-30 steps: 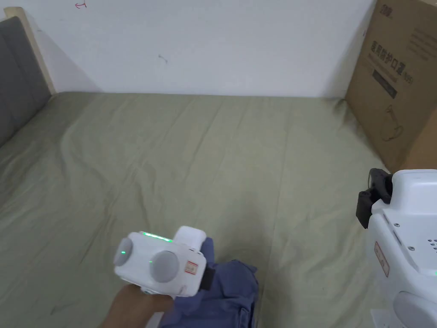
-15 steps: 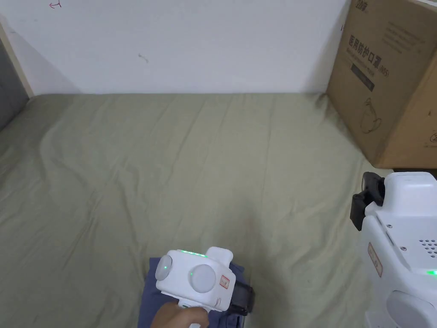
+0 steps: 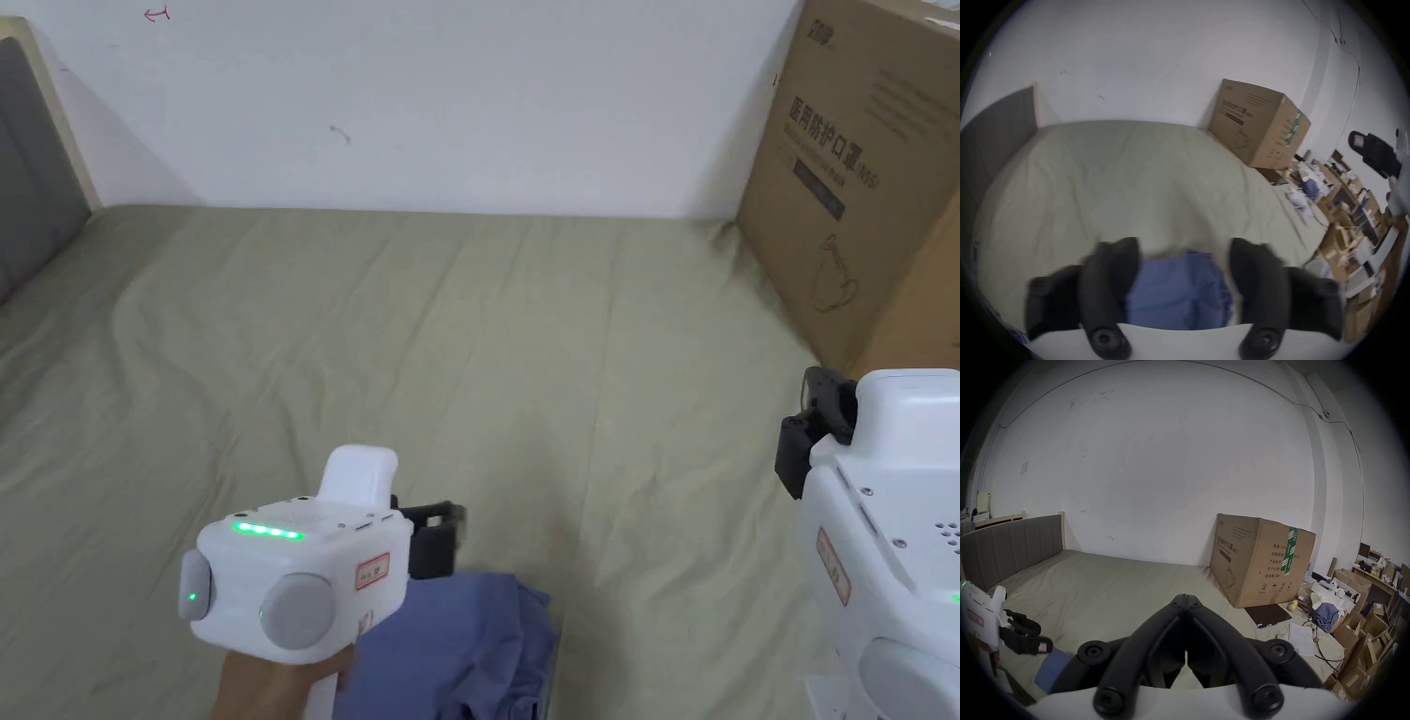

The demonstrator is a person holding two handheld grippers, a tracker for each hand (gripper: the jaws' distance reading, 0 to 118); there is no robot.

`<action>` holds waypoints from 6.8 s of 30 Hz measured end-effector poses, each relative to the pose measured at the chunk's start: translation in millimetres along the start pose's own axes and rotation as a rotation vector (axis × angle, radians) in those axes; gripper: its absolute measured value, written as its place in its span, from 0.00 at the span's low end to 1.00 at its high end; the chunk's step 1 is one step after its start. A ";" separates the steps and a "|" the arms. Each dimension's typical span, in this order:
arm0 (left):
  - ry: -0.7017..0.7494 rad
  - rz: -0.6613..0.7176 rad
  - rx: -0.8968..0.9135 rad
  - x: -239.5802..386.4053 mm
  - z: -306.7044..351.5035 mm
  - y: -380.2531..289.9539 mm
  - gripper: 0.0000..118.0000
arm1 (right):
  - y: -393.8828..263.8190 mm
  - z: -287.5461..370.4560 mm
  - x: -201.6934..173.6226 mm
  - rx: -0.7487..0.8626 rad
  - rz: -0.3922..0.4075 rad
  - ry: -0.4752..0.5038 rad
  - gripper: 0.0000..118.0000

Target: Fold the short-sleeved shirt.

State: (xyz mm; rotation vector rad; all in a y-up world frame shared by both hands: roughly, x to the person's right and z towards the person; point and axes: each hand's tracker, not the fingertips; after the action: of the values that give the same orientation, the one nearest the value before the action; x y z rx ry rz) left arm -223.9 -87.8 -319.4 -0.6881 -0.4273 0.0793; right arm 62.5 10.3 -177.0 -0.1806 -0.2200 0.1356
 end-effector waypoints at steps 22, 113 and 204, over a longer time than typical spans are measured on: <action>-0.111 -0.035 -0.135 46.6 -93.0 -123.7 0.00 | -12.4 -8.3 11.0 -0.053 0.015 -0.021 0.00; 0.274 0.022 0.337 -103.4 82.6 7.6 0.00 | -222.0 -54.5 -192.7 -0.536 0.009 0.318 0.00; 0.524 0.051 0.171 -258.0 136.7 155.9 0.80 | 15.3 -64.3 -80.2 -0.044 -0.154 0.229 0.00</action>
State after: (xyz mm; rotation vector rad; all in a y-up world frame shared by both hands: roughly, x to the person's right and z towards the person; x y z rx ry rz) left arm -503.9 60.4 -415.2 -0.5249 0.1001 -0.0181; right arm -2.1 2.5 -258.0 -0.2201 -0.0084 -0.0436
